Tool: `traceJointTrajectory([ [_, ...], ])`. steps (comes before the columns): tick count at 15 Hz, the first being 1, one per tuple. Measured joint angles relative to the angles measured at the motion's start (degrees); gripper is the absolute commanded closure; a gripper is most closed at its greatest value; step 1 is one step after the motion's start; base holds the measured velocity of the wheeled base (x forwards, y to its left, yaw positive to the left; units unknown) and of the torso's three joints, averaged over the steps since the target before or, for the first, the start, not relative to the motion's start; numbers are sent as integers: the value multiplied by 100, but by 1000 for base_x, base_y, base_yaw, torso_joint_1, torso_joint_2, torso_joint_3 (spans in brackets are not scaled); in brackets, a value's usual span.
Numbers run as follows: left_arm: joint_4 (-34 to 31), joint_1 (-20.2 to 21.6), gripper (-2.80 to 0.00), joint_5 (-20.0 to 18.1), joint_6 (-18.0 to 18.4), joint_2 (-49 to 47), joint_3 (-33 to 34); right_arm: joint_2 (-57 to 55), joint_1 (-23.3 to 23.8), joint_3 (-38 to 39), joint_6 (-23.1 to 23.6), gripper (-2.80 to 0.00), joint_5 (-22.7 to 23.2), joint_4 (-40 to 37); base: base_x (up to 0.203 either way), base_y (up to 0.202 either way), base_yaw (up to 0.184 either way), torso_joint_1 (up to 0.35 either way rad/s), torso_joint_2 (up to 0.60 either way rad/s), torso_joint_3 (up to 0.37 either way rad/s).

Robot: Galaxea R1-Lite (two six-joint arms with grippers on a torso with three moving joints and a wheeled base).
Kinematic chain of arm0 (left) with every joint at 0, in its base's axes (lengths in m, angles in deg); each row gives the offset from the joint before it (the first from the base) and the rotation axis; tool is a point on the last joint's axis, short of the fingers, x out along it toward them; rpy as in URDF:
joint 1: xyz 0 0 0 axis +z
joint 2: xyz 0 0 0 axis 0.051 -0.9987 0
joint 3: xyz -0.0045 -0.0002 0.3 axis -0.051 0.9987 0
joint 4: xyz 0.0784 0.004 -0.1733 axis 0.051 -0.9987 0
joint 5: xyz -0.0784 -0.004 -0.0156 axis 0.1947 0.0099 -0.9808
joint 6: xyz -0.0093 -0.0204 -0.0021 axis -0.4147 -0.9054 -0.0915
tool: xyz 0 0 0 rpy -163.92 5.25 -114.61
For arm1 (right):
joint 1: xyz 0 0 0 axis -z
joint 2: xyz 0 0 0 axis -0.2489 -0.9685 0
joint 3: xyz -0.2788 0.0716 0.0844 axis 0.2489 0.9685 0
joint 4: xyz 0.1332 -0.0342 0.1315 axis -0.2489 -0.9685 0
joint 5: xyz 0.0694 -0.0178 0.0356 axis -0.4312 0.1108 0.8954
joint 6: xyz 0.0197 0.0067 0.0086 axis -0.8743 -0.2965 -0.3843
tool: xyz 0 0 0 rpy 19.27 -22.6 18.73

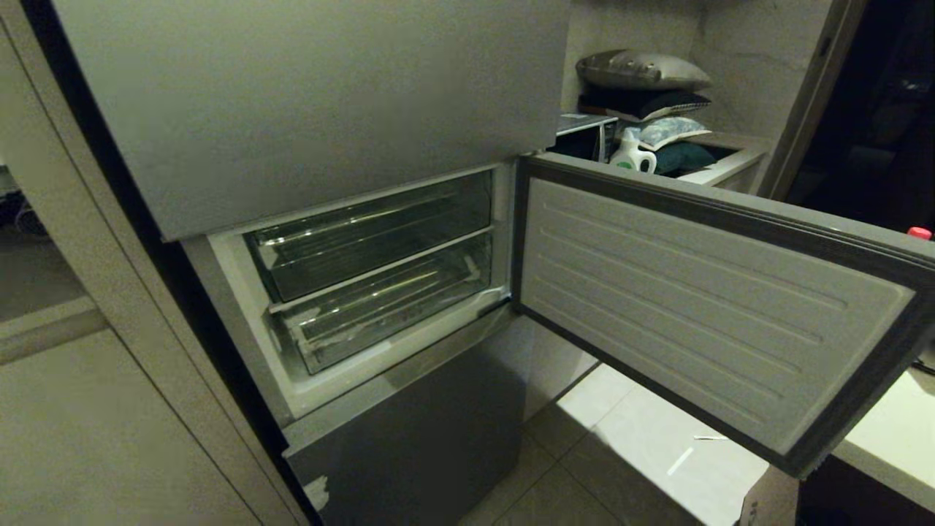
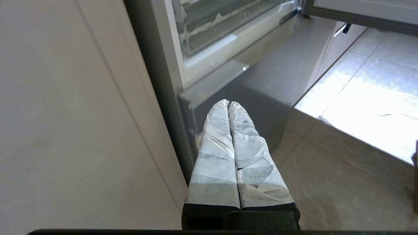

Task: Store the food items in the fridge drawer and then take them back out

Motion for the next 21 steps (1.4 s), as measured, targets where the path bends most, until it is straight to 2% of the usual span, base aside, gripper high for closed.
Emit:
traceJointTrajectory([
  [7,0,2,0,9,0,5,-2,0,0,0,-38,0,-2,2,-176,0,2,-1,1,3],
  [21,0,2,0,18,-7,5,-2,0,0,0,-37,0,0,4,0,0,0,0,0,0],
])
